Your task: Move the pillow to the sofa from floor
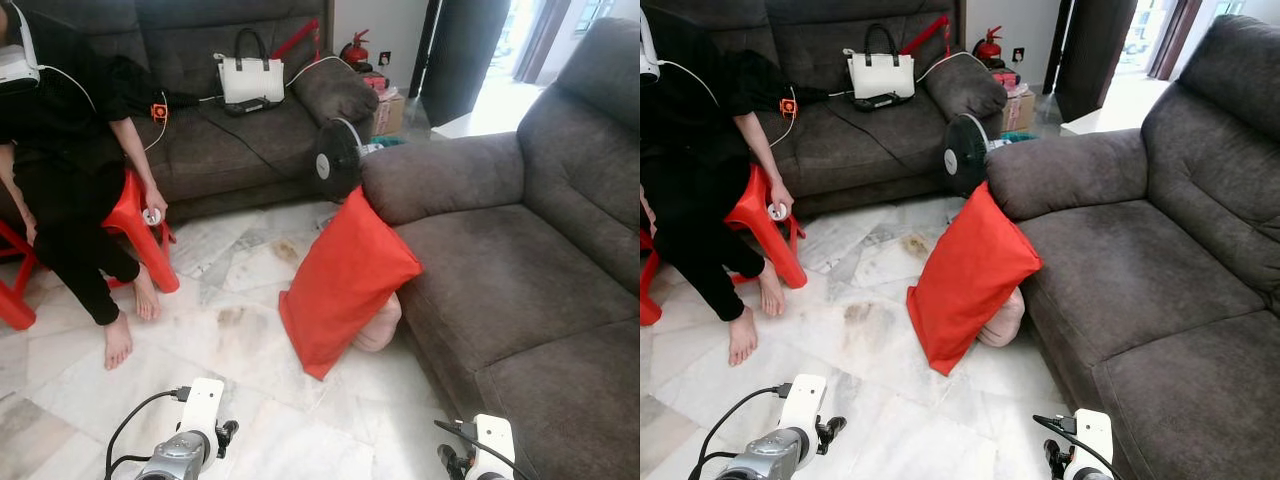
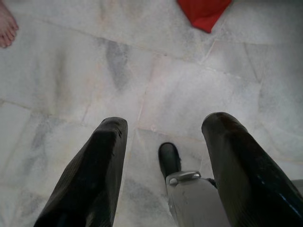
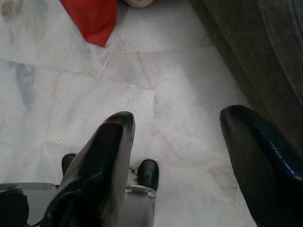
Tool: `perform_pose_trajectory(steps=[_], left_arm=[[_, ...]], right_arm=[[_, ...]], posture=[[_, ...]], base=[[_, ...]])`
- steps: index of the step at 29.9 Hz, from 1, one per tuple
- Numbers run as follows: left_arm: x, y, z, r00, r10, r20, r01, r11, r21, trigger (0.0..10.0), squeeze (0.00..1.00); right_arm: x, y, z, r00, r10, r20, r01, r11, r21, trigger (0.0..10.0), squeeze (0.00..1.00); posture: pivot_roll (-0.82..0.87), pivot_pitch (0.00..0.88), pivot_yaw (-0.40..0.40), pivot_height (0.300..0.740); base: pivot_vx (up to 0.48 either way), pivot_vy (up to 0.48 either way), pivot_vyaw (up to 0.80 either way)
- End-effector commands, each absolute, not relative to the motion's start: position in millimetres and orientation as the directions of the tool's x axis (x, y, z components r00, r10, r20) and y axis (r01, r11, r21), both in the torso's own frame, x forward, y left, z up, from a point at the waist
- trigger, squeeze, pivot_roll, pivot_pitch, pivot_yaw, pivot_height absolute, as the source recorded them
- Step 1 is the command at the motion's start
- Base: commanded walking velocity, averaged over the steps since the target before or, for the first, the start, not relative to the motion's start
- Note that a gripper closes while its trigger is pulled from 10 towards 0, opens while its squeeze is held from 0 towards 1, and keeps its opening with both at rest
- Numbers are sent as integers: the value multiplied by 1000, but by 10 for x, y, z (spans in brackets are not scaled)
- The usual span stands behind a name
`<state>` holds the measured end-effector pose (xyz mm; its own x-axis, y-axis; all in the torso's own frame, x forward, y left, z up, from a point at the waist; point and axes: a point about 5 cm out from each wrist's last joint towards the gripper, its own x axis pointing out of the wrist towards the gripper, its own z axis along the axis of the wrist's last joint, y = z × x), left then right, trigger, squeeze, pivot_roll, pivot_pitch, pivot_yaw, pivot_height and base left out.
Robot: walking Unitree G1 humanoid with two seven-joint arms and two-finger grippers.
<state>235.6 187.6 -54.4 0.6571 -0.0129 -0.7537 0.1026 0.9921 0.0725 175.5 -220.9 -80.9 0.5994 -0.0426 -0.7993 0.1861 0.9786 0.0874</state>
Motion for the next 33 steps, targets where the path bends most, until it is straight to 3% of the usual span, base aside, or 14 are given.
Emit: perform_pose_trajectory(steps=[1, 30, 33], left_arm=[[2328, 1893, -560, 652, -14, -758, 99, 993, 67, 10000, 0], [2329, 1895, -561, 647, -15, -762, 104, 992, 69, 10000, 0], [2328, 1897, -561, 646, -15, -763, 105, 992, 70, 10000, 0]], right_arm=[[1773, -2202, -803, 601, -43, -798, 194, 977, 94, 10000, 0], [1788, -2205, -794, 608, -43, -793, 174, 982, 80, 10000, 0], [1790, -2203, -792, 610, -40, -791, 169, 982, 80, 10000, 0]], posture=[[81, 0, -31, 740], [83, 0, -30, 740], [84, 0, -31, 740]], base=[[274, 0, 0], [301, 0, 0], [310, 0, 746]])
